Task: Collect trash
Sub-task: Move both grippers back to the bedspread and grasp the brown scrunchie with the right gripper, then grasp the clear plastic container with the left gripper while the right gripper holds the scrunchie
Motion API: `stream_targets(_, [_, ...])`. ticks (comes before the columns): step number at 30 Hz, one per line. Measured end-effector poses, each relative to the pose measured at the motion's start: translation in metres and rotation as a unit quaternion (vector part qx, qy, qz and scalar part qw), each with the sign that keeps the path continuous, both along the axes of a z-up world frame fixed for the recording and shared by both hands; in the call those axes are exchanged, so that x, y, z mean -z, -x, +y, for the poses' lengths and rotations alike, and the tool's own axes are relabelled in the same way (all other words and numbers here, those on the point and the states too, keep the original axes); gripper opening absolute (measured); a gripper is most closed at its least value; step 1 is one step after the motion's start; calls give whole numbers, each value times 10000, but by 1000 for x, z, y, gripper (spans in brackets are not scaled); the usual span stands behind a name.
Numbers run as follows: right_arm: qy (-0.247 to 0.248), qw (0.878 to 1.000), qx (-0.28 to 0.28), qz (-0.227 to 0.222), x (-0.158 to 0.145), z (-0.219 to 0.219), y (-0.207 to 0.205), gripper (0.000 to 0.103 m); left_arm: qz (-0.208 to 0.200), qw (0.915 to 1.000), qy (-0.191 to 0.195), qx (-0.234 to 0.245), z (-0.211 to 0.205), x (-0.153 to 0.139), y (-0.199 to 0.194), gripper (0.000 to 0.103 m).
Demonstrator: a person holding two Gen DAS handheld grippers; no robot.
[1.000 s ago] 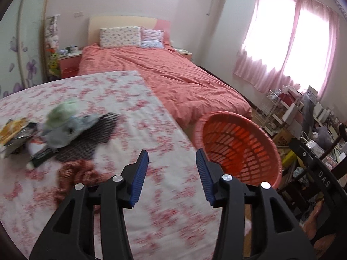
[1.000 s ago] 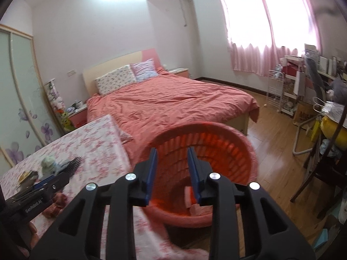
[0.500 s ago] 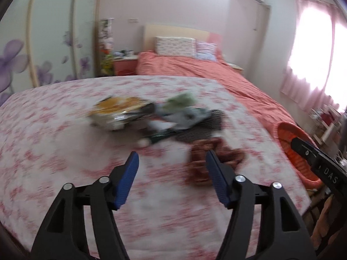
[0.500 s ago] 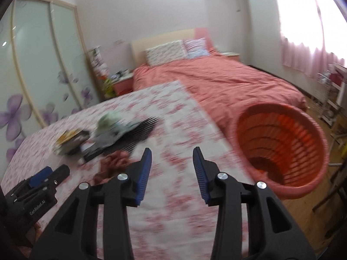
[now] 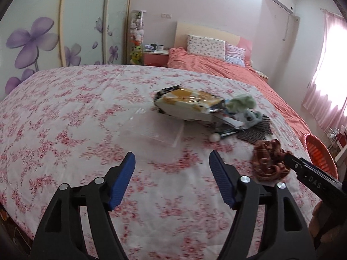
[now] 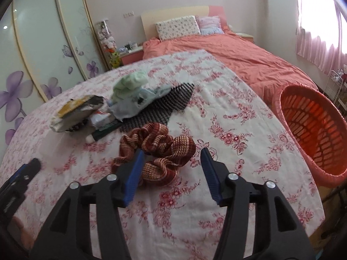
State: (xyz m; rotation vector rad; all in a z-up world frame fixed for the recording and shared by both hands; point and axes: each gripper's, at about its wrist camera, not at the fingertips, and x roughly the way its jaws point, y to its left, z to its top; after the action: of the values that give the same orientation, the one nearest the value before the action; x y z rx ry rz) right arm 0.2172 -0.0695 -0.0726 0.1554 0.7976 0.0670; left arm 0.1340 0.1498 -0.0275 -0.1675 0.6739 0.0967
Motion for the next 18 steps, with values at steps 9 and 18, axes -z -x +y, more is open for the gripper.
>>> stream_targets(9, [-63, 9995, -136, 289, 14, 1, -8, 16, 198, 9993, 236, -226, 28, 7, -8, 88])
stream_targets(18, [-159, 9999, 44, 16, -3, -13, -2, 12, 510, 9978, 320, -288, 41, 17, -32, 96])
